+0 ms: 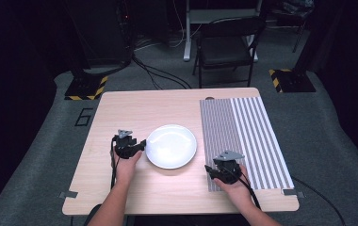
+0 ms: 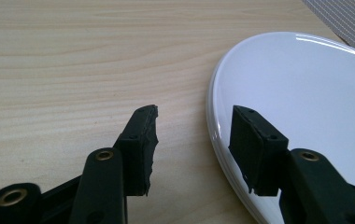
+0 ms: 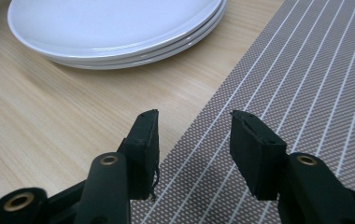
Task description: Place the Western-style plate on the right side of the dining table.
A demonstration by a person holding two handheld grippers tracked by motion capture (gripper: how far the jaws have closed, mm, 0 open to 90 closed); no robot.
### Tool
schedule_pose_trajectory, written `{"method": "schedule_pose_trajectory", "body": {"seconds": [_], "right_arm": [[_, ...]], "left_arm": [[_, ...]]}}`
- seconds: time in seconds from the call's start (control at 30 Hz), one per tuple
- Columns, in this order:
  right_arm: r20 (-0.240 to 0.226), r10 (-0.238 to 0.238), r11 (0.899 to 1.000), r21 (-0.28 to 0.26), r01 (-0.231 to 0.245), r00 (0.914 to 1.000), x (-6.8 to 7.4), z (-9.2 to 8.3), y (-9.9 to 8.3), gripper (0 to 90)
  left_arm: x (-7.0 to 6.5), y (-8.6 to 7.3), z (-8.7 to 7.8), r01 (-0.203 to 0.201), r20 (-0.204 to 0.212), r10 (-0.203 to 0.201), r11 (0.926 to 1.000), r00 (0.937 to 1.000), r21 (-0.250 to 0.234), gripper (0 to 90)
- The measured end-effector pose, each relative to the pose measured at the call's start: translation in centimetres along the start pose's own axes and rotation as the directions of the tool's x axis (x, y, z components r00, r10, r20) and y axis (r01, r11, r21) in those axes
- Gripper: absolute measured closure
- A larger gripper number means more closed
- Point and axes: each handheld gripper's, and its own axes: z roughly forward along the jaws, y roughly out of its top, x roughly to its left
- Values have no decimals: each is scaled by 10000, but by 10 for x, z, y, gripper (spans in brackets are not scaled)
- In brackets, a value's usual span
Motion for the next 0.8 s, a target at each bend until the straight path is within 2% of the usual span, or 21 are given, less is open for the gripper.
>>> {"method": "schedule_pose_trajectory", "body": {"seconds": [0.1,0.27,0.33,0.47,0.53,0.8], "right_arm": [[94,-144,9998,-126,145,9999,-1,-1,3,543],[186,160,9993,-337,-154,9997,-2,-2,11,554],[45,330,9988,-375,-328,9994,-1,0,14,557],[-7,363,9989,-281,-363,9993,2,2,19,562],[-25,357,9989,-311,-358,9994,2,3,20,564],[-27,865,9958,-302,-866,9962,1,10,24,584]], "left_arm": [[-1,0,-1,-94,-116,94,9999,9999,-36,516],[-1,1,-4,-90,-59,90,9999,9999,-48,518],[-1,1,-4,104,114,-104,9999,9999,-25,539],[-1,1,-3,279,297,-284,9995,9992,144,545],[0,0,-4,555,441,-568,9980,9974,293,546],[0,0,-5,676,712,-704,9969,9950,411,579]]}}
